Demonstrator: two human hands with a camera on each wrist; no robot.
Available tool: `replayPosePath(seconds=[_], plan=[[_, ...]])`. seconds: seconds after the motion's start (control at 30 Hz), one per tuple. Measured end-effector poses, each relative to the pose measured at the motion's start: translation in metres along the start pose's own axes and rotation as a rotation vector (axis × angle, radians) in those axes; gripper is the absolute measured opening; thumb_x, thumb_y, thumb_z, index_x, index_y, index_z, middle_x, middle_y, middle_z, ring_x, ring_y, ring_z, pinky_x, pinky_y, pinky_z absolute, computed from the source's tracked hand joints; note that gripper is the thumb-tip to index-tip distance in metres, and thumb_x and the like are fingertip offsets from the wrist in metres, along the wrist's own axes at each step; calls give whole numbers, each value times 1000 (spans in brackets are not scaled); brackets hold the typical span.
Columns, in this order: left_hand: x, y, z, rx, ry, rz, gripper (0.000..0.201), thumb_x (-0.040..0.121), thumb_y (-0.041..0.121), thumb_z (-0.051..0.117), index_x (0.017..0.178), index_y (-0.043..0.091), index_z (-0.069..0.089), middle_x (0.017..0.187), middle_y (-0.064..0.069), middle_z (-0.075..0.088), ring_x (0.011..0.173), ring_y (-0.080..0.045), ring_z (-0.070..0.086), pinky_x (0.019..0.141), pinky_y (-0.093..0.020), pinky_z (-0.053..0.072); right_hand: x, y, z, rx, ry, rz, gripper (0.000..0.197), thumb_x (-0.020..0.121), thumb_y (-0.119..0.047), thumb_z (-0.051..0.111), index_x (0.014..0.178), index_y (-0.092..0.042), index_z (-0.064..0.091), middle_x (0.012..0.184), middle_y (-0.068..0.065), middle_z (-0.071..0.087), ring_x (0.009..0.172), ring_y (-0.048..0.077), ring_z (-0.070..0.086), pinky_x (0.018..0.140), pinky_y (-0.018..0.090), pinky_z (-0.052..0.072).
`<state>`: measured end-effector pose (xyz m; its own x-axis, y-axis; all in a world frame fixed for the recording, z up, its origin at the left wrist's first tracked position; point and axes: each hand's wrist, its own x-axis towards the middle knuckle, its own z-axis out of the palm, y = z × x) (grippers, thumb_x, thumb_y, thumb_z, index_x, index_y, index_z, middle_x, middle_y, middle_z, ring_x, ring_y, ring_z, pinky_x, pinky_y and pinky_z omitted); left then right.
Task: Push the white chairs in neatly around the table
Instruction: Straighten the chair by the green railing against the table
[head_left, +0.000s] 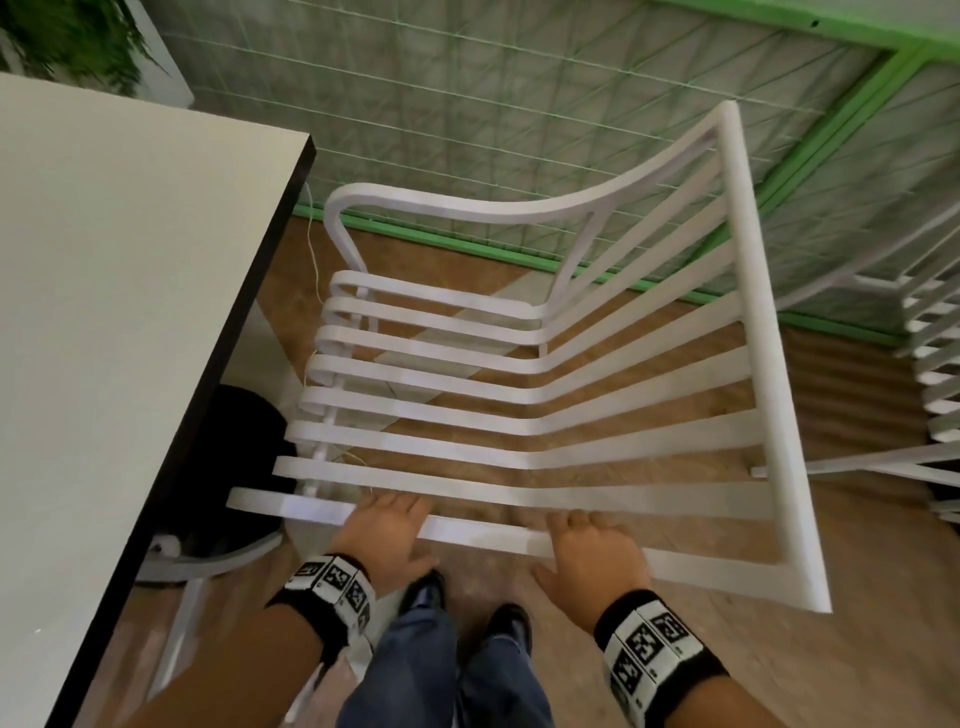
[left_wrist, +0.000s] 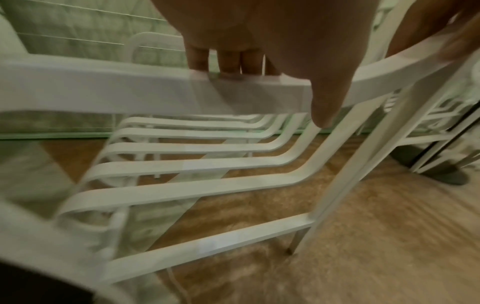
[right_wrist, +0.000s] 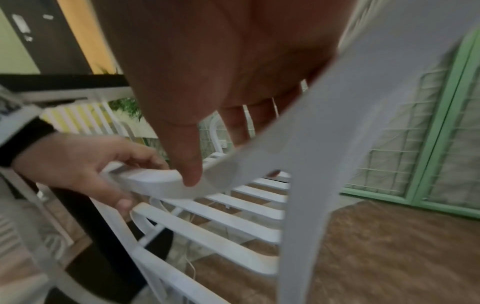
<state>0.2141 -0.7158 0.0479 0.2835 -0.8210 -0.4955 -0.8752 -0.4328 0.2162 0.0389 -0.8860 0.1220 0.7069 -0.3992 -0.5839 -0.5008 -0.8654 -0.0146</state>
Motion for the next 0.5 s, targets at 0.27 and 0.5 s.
replayPosePath(seconds=[0.27,0.5], plan=[[25,30,5,132,-83,-51,68,87,68,36,123,11,45,125,-13,57,115,-29,51,95,-40,37,5,7,10,-122,2,-157,45,98,-46,34,122,-10,44,125,13,54,112,30,49,90,43,43],[10,25,17,126,-70,-19,64,89,64,38,122,10,45,124,-11,56,113,-29,51,97,-41,36,-5,-6,21,-148,-58,-145,42,98,-41,34,123,-8,45,122,15,54,111,33,48,87,46,45]])
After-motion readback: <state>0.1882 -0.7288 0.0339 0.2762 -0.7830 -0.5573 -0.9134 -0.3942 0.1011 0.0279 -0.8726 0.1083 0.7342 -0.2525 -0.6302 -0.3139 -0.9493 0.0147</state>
